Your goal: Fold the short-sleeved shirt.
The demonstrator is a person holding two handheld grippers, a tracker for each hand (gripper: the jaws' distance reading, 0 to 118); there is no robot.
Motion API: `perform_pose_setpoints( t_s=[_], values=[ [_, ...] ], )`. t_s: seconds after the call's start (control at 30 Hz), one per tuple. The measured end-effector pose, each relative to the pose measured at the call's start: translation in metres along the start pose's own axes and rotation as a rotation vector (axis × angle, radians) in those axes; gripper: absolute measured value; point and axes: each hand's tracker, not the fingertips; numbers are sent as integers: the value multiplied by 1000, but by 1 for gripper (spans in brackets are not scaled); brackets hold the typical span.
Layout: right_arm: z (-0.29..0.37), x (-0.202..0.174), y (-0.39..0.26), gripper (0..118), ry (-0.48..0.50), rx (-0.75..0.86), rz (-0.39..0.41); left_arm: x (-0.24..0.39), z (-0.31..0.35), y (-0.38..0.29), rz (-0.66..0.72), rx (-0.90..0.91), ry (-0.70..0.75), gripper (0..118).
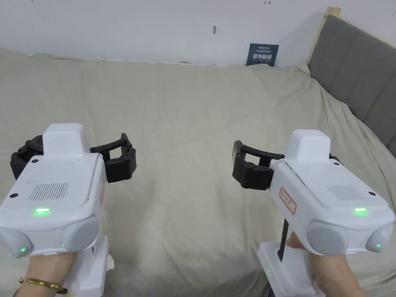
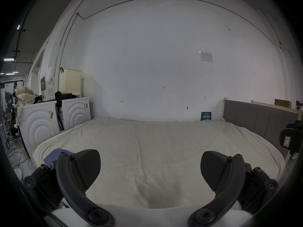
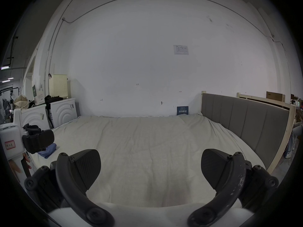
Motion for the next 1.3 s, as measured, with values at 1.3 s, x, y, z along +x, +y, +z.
perform_pose_setpoints(
  t_s=[1.3],
  values=[
    [3,-1,5,118,-13,19,-3,12,1,1,-53,27,-33,118]
  ],
)
